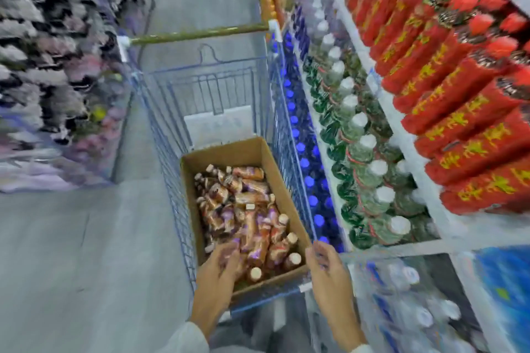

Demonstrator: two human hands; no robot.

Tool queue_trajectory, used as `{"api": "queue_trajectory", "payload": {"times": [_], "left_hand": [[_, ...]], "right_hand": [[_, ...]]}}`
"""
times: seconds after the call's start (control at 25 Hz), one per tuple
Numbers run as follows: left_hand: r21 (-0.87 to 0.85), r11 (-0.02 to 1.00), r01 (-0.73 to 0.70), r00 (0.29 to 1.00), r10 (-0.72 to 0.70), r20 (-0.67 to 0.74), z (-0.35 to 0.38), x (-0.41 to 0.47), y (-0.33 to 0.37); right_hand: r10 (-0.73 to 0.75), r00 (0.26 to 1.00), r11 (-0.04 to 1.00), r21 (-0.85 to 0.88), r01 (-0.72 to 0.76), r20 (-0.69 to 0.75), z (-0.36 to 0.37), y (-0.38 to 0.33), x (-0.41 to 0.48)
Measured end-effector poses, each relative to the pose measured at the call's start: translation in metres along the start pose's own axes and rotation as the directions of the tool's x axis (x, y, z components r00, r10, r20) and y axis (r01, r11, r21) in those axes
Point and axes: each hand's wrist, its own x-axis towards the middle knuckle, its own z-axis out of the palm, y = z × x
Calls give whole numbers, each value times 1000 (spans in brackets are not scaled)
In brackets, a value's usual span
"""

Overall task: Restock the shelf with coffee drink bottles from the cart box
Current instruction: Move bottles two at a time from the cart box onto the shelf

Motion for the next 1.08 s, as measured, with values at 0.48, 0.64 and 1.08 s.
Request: {"api": "queue_trajectory", "payload": {"times": [0.48, 0.64, 1.08], "left_hand": [[-349, 767, 539, 764, -619, -182, 34, 241, -26], [-325, 737, 592, 733, -661, -162, 41, 322, -49], [-33, 706, 708, 667, -683, -299, 41, 374, -91]], "right_hand": [[292, 941, 946, -195, -257, 174, 54, -5, 58], [328, 941, 925, -230, -302, 85, 62, 9, 82], [357, 916, 915, -265, -304, 181, 75, -2, 144]]}}
